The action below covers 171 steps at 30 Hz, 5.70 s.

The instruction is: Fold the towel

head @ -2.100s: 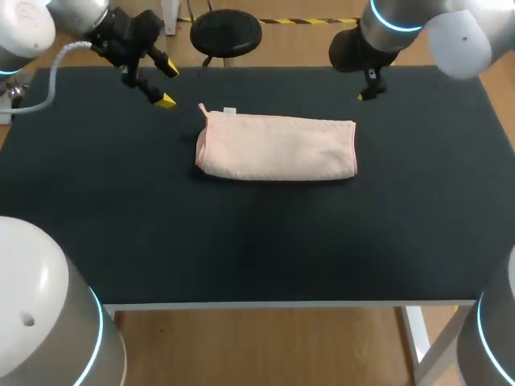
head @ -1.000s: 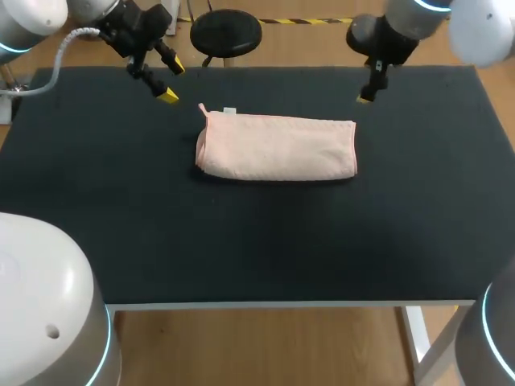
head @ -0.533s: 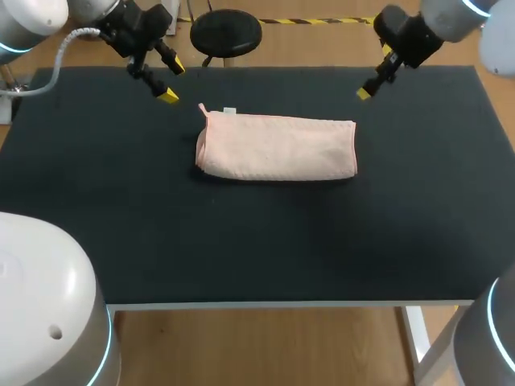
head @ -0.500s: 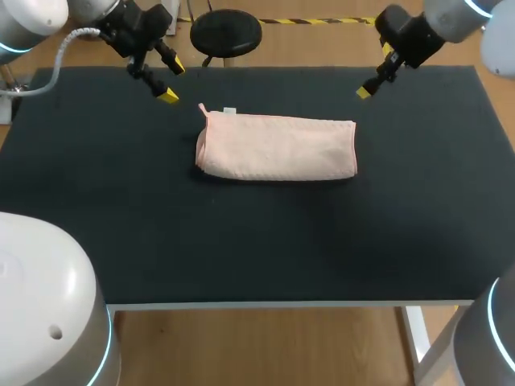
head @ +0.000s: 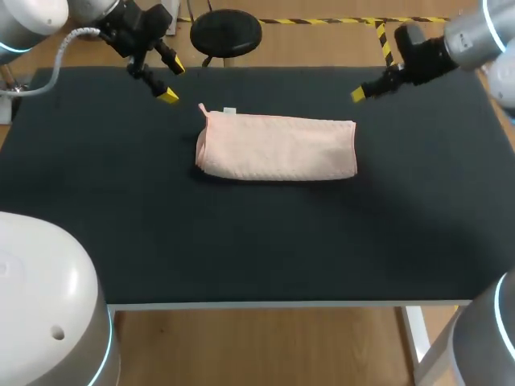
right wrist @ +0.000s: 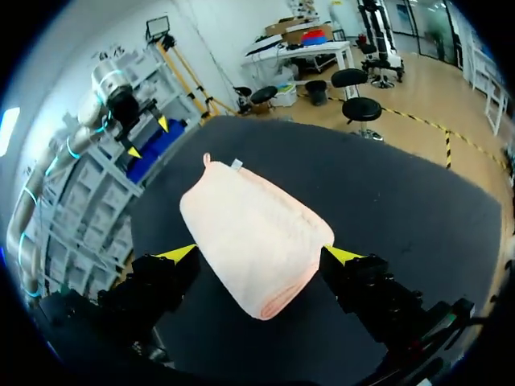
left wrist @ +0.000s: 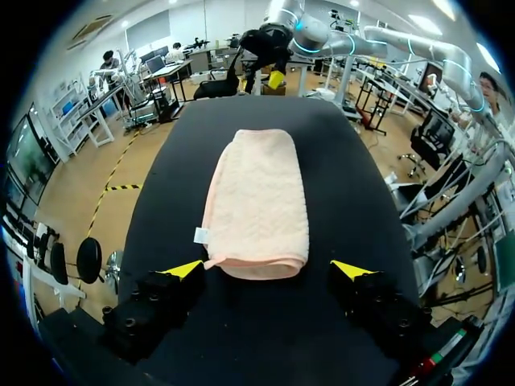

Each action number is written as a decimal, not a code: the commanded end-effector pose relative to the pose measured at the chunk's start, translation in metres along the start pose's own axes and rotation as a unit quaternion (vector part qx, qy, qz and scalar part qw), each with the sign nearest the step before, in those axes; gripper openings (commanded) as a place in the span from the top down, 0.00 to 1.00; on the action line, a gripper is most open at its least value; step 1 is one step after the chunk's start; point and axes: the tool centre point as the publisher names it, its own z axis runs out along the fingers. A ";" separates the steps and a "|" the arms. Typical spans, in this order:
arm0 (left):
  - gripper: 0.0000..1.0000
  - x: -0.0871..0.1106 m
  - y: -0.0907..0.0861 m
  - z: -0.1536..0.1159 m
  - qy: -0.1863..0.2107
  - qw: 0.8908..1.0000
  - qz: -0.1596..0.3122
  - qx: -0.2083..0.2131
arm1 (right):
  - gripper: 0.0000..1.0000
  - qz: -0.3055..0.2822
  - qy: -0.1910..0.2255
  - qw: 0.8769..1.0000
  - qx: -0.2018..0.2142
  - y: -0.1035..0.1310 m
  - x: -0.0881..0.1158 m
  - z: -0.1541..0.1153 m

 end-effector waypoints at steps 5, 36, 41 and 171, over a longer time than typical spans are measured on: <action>0.00 0.000 0.001 0.001 0.000 1.000 0.001 0.001 | 0.00 0.337 0.161 0.896 -0.238 -0.041 -0.025 0.013; 0.00 0.000 0.001 0.001 0.000 1.000 0.001 0.001 | 0.00 0.332 0.124 0.935 0.000 -0.055 -0.031 0.052; 0.00 0.000 0.001 0.001 0.000 1.000 0.001 0.001 | 0.00 0.322 0.125 0.937 0.044 -0.063 -0.039 0.064; 0.00 0.000 0.001 0.001 0.000 1.000 0.001 0.001 | 1.00 0.274 0.054 0.942 0.187 0.056 0.149 0.241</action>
